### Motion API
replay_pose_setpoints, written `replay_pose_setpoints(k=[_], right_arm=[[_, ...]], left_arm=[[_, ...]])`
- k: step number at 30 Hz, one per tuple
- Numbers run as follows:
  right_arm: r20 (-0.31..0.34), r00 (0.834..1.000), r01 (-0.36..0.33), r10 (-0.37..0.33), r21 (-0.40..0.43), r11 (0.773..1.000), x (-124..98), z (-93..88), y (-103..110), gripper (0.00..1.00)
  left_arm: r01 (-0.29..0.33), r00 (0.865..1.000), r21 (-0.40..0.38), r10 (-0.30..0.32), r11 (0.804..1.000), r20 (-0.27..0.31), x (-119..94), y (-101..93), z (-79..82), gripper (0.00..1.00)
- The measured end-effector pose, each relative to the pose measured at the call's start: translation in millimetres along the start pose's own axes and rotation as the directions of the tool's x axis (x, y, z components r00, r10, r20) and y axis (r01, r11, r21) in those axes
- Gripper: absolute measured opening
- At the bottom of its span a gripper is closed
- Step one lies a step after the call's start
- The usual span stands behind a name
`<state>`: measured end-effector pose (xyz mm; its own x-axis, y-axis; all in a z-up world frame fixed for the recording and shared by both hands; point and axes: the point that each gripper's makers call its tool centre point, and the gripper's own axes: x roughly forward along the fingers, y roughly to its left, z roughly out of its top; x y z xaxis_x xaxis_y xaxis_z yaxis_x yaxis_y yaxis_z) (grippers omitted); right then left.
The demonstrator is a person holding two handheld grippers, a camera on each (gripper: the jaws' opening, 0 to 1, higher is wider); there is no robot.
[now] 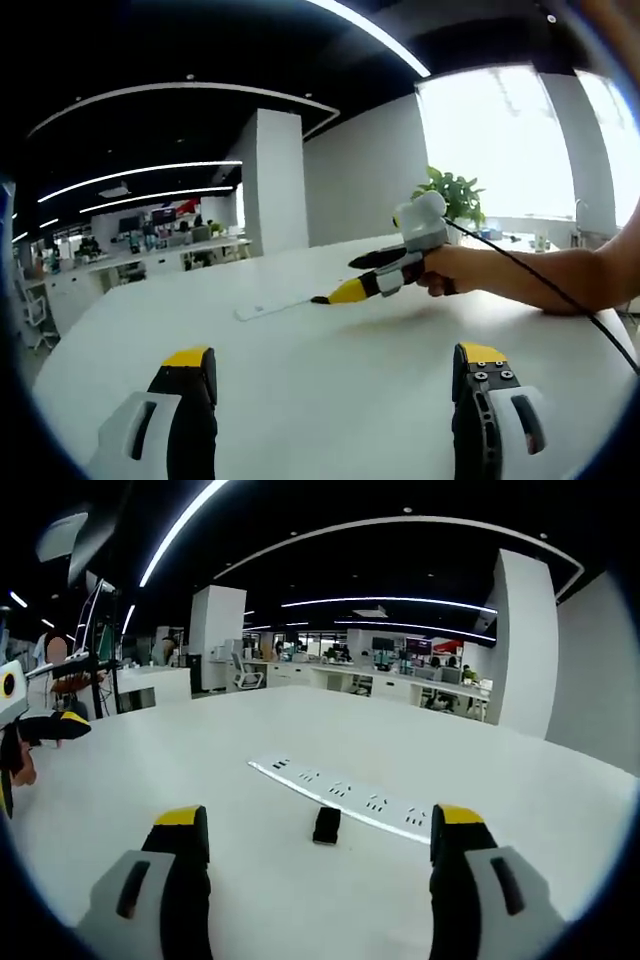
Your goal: Snap the two parts of the plastic buckle together until the buckle closes and remains connected.
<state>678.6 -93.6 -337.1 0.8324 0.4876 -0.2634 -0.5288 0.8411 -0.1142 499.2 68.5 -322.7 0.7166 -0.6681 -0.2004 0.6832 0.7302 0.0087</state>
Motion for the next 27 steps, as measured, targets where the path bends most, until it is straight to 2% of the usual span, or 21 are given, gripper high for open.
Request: replay_pose_setpoints(k=[7, 10, 16, 27], right_arm=[[-0.001, 1.000, 0.001, -0.001, 0.008, 1.000, -7, 0.1, 2, 0.90], [0.002, 1.000, 0.003, -0.003, 0.007, 1.000, -10, 1.4, 4, 0.90], [0.002, 1.000, 0.001, -0.001, 0.007, 1.000, -15, 2.0, 7, 0.91], [-0.001, 1.000, 0.012, -0.012, 0.008, 1.000, -25, -0.5, 9, 0.90]], left_arm=[[-0.001, 1.000, 0.009, 0.001, 1.000, 0.001, 0, -0.4, 1.1, 0.99], [-0.039, 0.999, 0.047, 0.038, 0.998, 0.016, -1, 5.1, 3.6, 0.99], [-0.068, 0.998, 0.045, 0.067, 0.997, 0.022, -1, 12.9, 5.5, 0.99], [-0.049, 0.998, 0.019, 0.049, 0.999, 0.030, 3, 9.9, 6.7, 0.99]])
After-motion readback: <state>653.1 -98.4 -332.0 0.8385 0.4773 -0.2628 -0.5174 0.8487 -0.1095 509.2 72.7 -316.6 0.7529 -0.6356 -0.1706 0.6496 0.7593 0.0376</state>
